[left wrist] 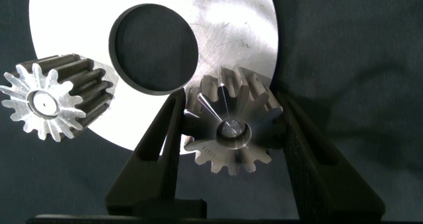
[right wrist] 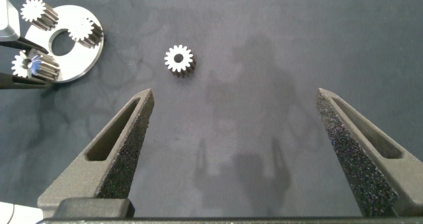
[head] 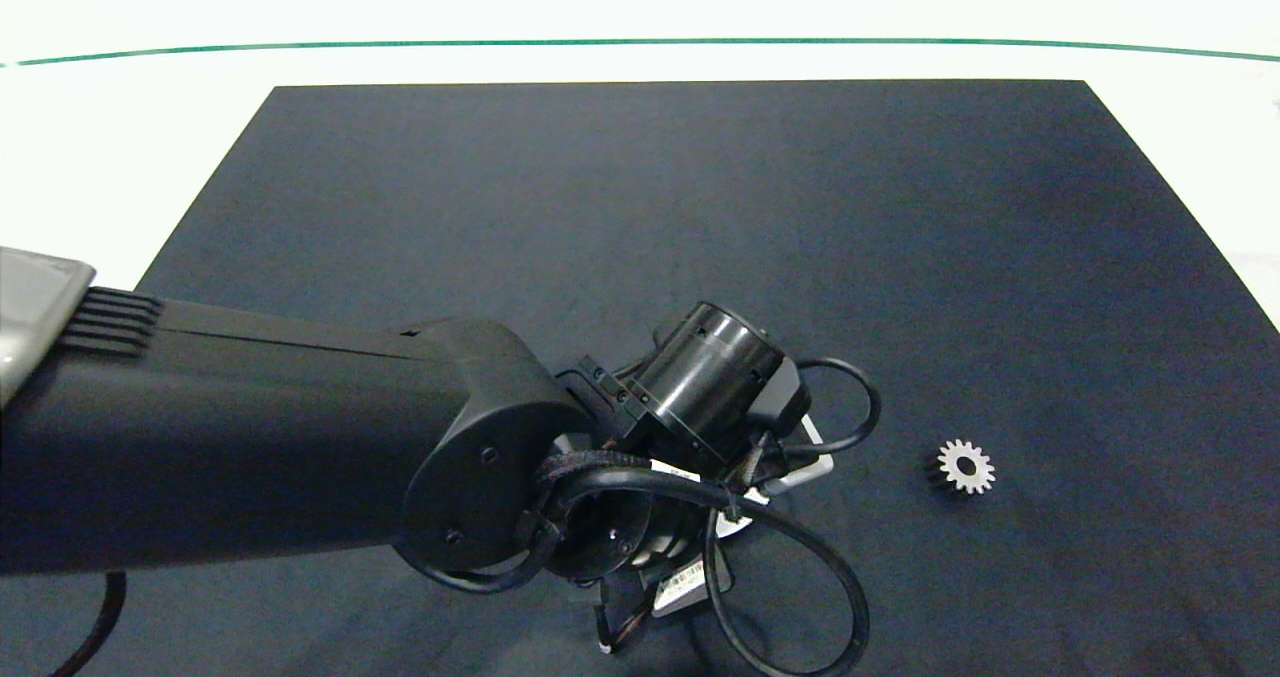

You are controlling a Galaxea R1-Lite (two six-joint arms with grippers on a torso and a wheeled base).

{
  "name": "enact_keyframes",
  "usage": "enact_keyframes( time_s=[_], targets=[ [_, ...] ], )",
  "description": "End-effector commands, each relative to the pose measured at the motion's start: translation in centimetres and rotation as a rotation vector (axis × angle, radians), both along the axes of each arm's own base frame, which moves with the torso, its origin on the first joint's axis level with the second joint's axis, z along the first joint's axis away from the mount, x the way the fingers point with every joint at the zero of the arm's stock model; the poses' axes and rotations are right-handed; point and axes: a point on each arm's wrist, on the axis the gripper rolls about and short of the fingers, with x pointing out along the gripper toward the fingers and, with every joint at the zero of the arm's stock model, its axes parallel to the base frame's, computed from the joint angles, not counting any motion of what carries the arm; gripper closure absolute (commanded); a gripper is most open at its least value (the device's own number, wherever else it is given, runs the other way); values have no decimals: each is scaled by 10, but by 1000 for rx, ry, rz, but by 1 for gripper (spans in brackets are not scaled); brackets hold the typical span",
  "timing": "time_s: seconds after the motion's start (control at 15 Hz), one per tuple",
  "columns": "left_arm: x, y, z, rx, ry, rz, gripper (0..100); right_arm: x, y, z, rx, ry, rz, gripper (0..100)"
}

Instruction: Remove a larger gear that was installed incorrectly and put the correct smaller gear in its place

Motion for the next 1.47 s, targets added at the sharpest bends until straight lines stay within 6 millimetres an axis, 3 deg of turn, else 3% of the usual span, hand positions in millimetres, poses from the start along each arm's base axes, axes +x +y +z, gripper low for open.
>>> enact_keyframes(
  time_s=[0.07,1.47],
  targets=[
    [-2,1,4,-6,-8,-2,69,-1,0,0,0,-3,-1,0],
    [-11,8,18,40,21,-14,69,-4,-1,1,3,-23,0,0]
  ],
)
